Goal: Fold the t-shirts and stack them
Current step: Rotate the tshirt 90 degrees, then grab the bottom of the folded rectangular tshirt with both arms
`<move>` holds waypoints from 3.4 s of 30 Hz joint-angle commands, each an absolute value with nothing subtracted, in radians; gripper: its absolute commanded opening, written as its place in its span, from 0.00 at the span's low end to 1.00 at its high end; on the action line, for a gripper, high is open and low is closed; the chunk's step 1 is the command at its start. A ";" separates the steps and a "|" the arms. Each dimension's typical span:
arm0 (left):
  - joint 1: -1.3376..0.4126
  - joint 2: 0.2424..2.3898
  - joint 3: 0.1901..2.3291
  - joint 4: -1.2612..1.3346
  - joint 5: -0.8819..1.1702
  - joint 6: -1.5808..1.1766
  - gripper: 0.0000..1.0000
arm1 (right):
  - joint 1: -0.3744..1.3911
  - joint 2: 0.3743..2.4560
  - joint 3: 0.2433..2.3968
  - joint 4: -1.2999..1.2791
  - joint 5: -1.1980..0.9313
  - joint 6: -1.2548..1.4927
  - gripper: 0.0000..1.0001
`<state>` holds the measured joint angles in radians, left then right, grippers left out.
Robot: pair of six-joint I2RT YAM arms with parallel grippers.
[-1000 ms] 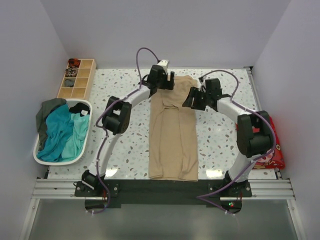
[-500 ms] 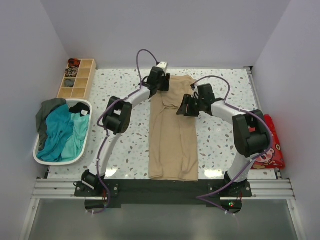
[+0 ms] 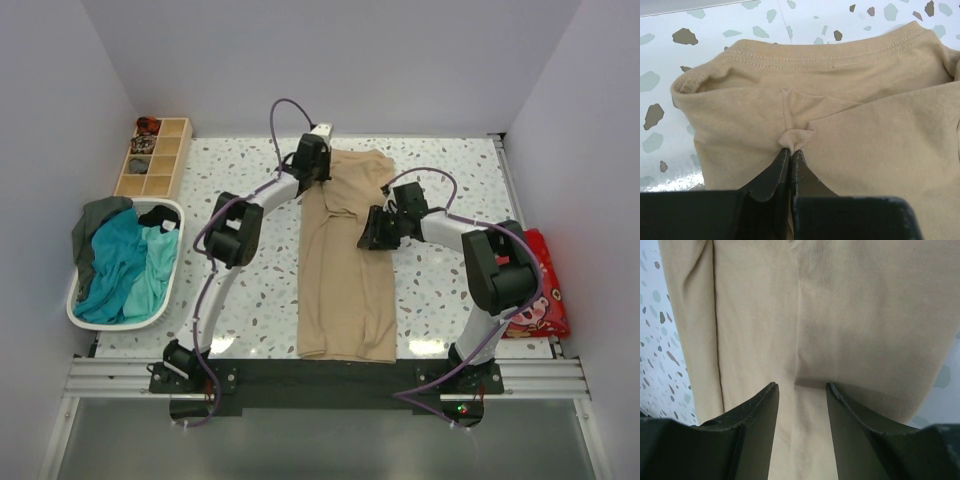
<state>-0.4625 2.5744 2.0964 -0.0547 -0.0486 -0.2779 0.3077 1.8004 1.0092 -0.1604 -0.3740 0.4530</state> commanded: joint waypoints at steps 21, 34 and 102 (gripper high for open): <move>-0.425 2.424 1.994 0.117 -0.006 -0.305 0.25 | 0.311 1.902 0.983 -0.172 -0.318 0.442 0.54; -0.425 2.456 2.026 0.069 0.020 -0.302 0.30 | 0.313 1.919 0.985 -0.164 -0.336 0.437 0.54; -0.868 1.204 0.571 -0.258 -0.060 -0.823 1.00 | 0.374 0.951 0.592 -0.725 -0.257 0.618 0.57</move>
<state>-0.8230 1.2736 0.6228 -0.1761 -0.0422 -0.7078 0.3275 1.0256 0.6209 -0.6304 -0.1734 0.5056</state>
